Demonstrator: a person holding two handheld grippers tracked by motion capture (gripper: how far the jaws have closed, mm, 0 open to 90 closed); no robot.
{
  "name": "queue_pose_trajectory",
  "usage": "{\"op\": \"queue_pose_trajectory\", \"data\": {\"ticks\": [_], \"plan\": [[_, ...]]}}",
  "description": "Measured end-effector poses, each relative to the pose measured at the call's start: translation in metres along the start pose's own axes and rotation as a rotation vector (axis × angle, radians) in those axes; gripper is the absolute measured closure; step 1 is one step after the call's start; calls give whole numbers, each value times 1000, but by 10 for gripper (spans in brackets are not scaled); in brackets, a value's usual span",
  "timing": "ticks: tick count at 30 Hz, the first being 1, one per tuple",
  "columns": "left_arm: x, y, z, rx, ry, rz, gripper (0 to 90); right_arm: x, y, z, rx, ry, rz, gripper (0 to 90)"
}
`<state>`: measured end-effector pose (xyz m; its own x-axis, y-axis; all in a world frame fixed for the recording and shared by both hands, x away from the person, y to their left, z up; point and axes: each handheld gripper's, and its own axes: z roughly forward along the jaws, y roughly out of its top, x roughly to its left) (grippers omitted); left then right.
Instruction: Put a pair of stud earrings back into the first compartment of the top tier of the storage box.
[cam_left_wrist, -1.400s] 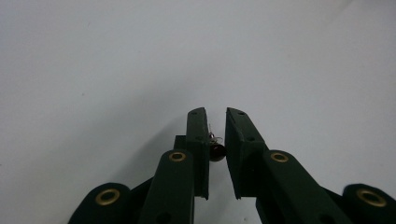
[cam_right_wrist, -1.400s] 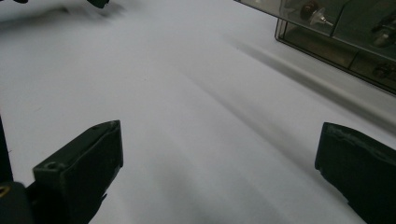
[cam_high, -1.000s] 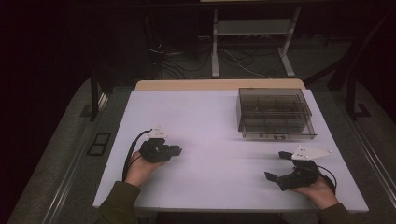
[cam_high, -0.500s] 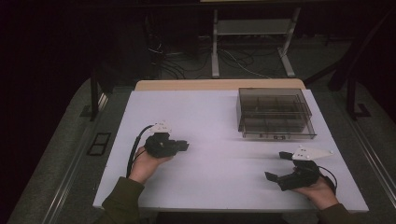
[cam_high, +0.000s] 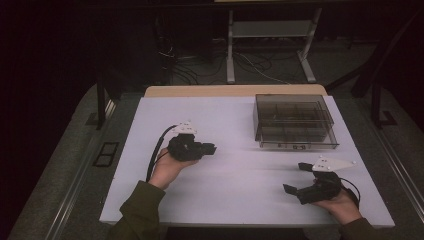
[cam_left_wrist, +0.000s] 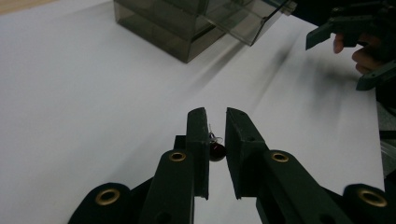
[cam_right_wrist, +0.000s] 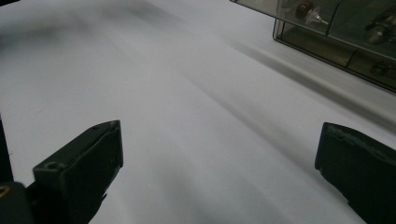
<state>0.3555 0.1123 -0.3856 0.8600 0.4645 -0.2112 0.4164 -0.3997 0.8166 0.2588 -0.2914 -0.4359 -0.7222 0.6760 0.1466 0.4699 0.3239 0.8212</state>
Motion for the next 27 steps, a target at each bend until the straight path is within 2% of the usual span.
{"op": "queue_pose_trajectory", "data": {"ticks": [12,15,27], "plan": [[-10,32,28,-11,-66,59,787,0,0,0,1,2,1,5],[-12,41,36,-13,-79,84,788,0,0,0,1,2,-2,5],[-23,77,63,-30,-126,135,788,-2,-1,1,-4,15,1,5]]}}
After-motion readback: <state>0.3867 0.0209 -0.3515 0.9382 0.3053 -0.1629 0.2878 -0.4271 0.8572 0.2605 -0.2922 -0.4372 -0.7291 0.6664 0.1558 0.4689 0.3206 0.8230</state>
